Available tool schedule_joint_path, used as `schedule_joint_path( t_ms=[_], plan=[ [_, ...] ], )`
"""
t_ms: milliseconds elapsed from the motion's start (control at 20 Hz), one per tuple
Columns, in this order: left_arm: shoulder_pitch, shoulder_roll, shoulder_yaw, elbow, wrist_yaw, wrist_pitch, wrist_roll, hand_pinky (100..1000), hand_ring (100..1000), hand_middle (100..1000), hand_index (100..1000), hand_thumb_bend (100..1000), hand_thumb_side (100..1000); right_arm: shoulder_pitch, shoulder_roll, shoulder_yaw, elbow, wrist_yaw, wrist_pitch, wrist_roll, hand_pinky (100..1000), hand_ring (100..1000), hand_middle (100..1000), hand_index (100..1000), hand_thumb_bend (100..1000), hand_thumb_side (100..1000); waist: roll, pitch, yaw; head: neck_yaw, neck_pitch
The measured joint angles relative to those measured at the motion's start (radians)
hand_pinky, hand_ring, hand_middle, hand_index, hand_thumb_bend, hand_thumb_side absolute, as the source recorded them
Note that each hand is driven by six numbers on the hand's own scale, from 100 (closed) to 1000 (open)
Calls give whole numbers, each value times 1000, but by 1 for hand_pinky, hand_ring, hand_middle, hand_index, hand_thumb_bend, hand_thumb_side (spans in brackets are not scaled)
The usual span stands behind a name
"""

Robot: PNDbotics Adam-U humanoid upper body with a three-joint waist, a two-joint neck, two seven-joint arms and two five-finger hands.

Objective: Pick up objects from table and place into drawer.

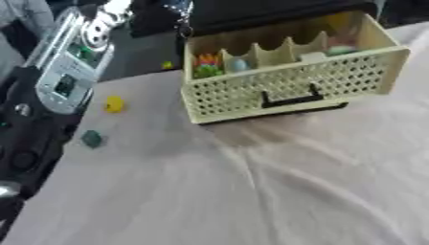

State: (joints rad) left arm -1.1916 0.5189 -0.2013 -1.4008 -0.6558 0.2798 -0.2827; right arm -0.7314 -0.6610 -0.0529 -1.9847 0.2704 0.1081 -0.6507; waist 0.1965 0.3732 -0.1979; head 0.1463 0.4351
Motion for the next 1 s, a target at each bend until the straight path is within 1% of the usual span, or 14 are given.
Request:
schedule_joint_path(
  t_ms=[50, 100, 150, 550, 800, 900, 950, 1000],
  plan=[
    [-3, -10, -2, 9, 7, -1, 9, 246, 460, 628, 717, 100, 685, -6, 3, 2, 0, -1, -1, 2, 484, 475, 447, 690, 148, 516, 4, 3, -8, 7, -3],
    [-8, -19, -5, 18, 15, -2, 18, 246, 461, 630, 717, 207, 624, -11, 6, 4, 0, -1, -2, 5, 484, 475, 447, 690, 116, 493, 7, 6, -16, 12, -6],
    [-11, -29, -6, 27, 23, -4, 26, 247, 463, 631, 718, 100, 688, -17, 8, 4, 0, -2, -3, 7, 484, 475, 447, 690, 150, 516, 11, 9, -22, 17, -8],
    [-55, -69, -18, 66, 98, -28, 85, 240, 464, 631, 714, 100, 701, -41, 25, 17, 0, -9, -4, 20, 485, 472, 443, 687, 156, 514, 40, 29, -59, 34, -21],
    [-76, -96, -21, 90, 140, -50, 116, 250, 471, 637, 722, 100, 707, -44, 35, 22, 0, -12, -2, 26, 486, 472, 442, 686, 156, 514, 41, 31, -75, 53, -32],
    [-82, -108, -24, 97, 152, -60, 129, 253, 475, 645, 744, 100, 717, -44, 40, 22, 0, -13, -2, 26, 486, 472, 442, 686, 157, 514, 41, 31, -83, 63, -34],
    [-85, -114, -24, 101, 158, -65, 134, 281, 503, 696, 797, 100, 742, -44, 41, 22, 0, -14, -2, 26, 486, 472, 441, 685, 158, 513, 41, 31, -85, 66, -35],
    [-87, -118, -24, 105, 163, -69, 137, 291, 513, 710, 810, 117, 756, -44, 41, 22, 0, -15, -2, 26, 486, 472, 441, 685, 158, 512, 41, 31, -86, 69, -38]
  ],
)
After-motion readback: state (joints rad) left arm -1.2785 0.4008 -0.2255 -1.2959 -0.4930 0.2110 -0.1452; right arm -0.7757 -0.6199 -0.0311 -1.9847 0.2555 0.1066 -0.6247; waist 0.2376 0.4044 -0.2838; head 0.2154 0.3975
